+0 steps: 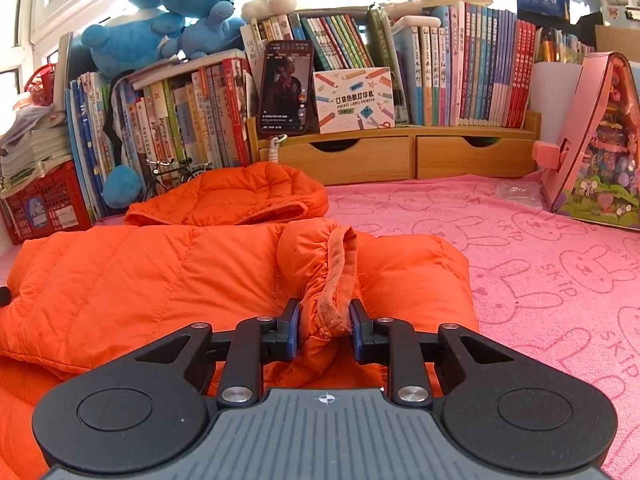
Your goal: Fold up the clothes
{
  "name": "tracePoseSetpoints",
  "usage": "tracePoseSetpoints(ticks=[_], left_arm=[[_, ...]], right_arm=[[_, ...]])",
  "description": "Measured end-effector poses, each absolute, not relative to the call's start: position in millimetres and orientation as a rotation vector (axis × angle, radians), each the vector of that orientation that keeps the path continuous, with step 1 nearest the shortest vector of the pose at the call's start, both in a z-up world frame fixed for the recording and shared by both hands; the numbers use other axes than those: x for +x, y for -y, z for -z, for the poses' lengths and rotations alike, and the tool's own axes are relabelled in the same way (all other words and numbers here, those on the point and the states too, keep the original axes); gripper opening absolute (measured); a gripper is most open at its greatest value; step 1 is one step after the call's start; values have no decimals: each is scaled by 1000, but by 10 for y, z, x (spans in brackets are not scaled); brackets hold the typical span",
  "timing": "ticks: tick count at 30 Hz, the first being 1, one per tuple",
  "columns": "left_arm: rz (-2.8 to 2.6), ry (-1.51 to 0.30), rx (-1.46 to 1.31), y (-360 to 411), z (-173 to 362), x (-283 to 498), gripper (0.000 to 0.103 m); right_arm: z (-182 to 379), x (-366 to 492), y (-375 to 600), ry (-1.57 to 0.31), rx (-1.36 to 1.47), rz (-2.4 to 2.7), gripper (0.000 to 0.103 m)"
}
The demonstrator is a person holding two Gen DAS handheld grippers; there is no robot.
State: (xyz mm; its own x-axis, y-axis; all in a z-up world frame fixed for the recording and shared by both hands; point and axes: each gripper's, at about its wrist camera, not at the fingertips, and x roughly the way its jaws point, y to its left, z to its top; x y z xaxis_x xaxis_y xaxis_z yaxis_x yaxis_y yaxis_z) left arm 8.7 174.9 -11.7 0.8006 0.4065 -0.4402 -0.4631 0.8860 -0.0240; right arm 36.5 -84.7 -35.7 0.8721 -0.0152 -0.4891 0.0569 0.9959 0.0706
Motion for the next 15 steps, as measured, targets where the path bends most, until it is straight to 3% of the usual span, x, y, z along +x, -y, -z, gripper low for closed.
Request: tracePoseSetpoints(ticks=[6, 11, 15], left_arm=[[-360, -367, -15, -1360, -30, 145, 74], [-330, -451, 0, -1245, 204, 433, 74], [-320, -544, -72, -1391, 406, 584, 81]], right_arm=[[334, 301, 814, -493, 42, 83, 26], [424, 333, 826, -546, 59, 80, 27], [493, 392, 793, -582, 55, 70, 32]])
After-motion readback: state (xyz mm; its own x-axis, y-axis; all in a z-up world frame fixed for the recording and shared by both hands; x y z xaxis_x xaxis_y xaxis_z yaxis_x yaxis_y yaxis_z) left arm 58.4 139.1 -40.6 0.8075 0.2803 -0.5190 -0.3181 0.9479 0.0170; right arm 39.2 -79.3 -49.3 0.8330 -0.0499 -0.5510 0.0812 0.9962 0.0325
